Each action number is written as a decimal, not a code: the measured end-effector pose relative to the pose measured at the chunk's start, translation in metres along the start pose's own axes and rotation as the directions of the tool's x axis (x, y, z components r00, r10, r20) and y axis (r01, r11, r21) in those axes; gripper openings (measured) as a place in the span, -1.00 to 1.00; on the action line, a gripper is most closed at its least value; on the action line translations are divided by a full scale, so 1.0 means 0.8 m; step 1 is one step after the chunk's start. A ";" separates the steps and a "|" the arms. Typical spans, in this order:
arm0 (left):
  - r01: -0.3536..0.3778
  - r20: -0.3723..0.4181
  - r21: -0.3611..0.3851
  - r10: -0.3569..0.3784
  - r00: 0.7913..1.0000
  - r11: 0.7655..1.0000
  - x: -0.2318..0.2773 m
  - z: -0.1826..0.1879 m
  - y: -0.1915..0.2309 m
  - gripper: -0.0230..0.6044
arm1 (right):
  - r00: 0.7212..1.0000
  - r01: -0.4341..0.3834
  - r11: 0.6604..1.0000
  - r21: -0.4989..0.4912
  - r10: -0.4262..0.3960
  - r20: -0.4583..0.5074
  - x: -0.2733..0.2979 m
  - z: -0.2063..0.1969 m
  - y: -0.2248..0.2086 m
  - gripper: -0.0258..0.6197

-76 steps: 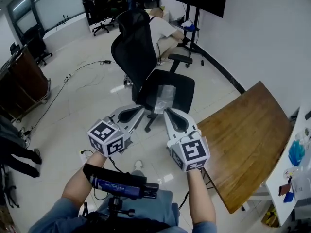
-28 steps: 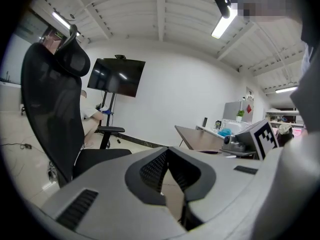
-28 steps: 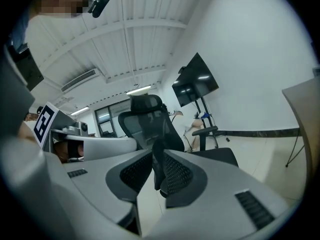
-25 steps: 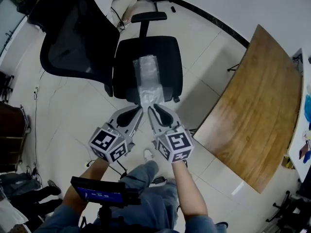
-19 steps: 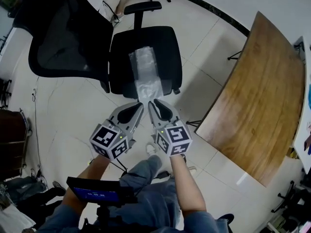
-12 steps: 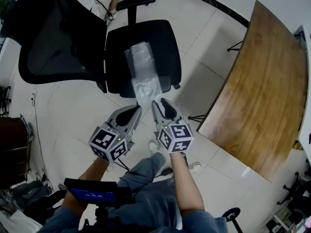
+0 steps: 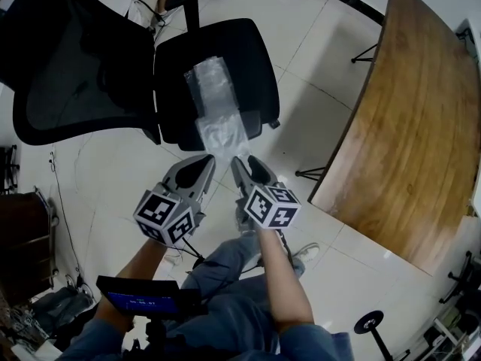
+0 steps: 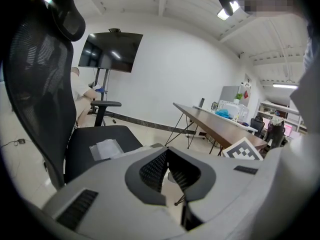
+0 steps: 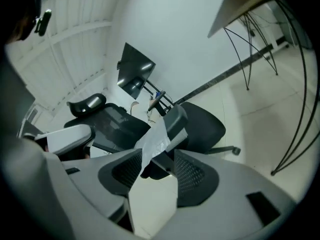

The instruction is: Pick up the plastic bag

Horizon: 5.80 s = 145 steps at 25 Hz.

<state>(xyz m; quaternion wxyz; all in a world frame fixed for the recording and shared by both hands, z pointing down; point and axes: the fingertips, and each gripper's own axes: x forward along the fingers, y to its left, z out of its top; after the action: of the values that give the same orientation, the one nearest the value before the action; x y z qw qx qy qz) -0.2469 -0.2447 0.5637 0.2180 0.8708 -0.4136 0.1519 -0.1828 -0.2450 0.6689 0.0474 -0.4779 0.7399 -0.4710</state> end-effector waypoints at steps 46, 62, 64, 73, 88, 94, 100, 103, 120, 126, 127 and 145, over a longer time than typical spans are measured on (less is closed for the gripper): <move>-0.026 0.103 -0.014 0.028 0.994 1.000 -0.020 0.062 -0.047 -0.86 | 0.960 -0.274 0.945 -0.179 0.280 0.008 -0.041 0.115 0.114 -0.89; 0.049 0.223 0.006 -0.049 0.974 0.999 -0.026 0.121 -0.194 -0.86 | 0.963 -0.254 0.872 -0.418 0.267 -0.029 -0.191 0.208 0.120 -0.90; 0.068 0.230 0.009 -0.068 0.971 0.998 -0.021 0.127 -0.214 -0.87 | 0.966 -0.235 0.869 -0.434 0.257 -0.010 -0.211 0.224 0.113 -0.90; 0.141 0.247 0.027 -0.143 0.958 0.990 -0.006 0.142 -0.304 -0.87 | 0.970 -0.190 0.844 -0.502 0.240 0.036 -0.300 0.270 0.087 -0.90; 0.229 0.258 0.114 -0.251 0.933 0.967 0.018 0.155 -0.445 -0.87 | 0.975 -0.146 0.828 -0.541 0.212 0.062 -0.444 0.298 0.030 -0.90; 0.272 0.261 0.136 -0.300 0.918 0.953 0.035 0.158 -0.503 -0.87 | 0.980 -0.103 0.841 -0.532 0.177 0.091 -0.497 0.309 -0.006 -0.90; 0.315 0.248 0.158 -0.346 0.905 0.936 0.056 0.152 -0.559 -0.87 | 0.983 -0.056 0.851 -0.522 0.138 0.120 -0.547 0.319 -0.046 -0.90; 0.336 0.235 0.158 -0.366 0.901 0.929 0.068 0.143 -0.586 -0.87 | 0.982 -0.025 0.861 -0.508 0.116 0.149 -0.575 0.325 -0.070 -0.90; 0.444 0.141 0.185 -0.470 0.871 0.877 0.137 0.101 -0.719 -0.87 | 0.979 0.118 0.884 -0.452 -0.028 0.201 -0.706 0.343 -0.208 -0.90; 0.475 0.110 0.190 -0.499 0.860 0.859 0.159 0.090 -0.751 -0.87 | 0.979 0.152 0.891 -0.428 -0.075 0.191 -0.734 0.343 -0.252 -0.90; 0.479 0.105 0.191 -0.503 0.858 0.857 0.162 0.089 -0.756 -0.87 | 0.979 0.157 0.890 -0.428 -0.083 0.186 -0.736 0.342 -0.258 -0.91; 0.479 0.070 0.202 -0.501 0.863 0.854 0.173 0.073 -0.771 -0.87 | 0.932 0.363 0.798 -0.481 -0.296 0.211 -0.739 0.317 -0.329 -0.79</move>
<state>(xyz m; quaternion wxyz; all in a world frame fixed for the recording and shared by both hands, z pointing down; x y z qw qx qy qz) 0.3277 -0.0178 0.4185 0.1460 0.9708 -0.1751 0.0749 0.4421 0.0082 0.4992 -0.1179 -0.6230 0.7391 -0.2275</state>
